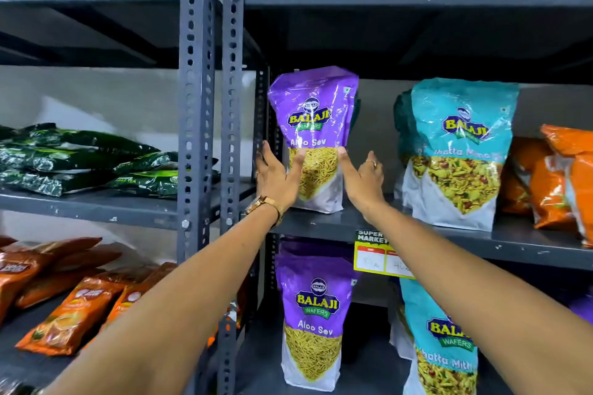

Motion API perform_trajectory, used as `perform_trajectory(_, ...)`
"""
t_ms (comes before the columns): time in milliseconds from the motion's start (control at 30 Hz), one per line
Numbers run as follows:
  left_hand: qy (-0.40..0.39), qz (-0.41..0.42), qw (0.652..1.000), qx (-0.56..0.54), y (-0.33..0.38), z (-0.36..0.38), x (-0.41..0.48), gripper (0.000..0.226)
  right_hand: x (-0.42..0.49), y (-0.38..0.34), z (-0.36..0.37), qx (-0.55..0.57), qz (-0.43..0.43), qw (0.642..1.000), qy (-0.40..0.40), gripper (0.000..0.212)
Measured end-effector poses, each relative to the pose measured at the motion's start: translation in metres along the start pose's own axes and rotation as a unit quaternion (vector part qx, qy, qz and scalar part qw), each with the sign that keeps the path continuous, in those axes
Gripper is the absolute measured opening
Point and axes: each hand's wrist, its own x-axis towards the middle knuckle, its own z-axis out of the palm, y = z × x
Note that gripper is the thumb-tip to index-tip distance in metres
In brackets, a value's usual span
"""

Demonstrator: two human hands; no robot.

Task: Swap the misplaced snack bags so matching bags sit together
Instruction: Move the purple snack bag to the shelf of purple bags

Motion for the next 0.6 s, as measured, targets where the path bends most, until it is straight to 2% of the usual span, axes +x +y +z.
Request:
perform_trajectory(100,-0.014,-0.060,0.995,-0.074,-0.012,0.006,0.012,0.085,0.009,0.010,0.015,0.067,0.085,0.994,-0.029,0.098)
perform_trajectory(200,-0.043,-0.075,0.989,-0.116,-0.022,0.007,0.016,0.076,0.014,0.020,0.030,0.176,0.130,0.974,-0.063,0.101)
perform_trajectory(333,-0.110,-0.058,0.987,-0.104,-0.039,0.005,0.025,0.081,0.019,0.031,0.033,0.232,0.092,0.967,-0.042,0.080)
perform_trajectory(433,-0.105,-0.069,0.985,-0.118,-0.049,0.004,0.030,0.097,0.015,0.033,0.034,0.207,0.042,0.977,-0.039,0.065)
perform_trajectory(500,-0.108,-0.064,0.983,-0.134,-0.044,0.000,0.026,0.092,0.012,0.035,0.034,0.190,0.028,0.980,-0.044,0.052)
perform_trajectory(600,-0.123,-0.045,0.982,-0.134,-0.040,-0.003,0.021,0.065,0.004,0.029,0.029,0.191,0.019,0.981,-0.027,0.040)
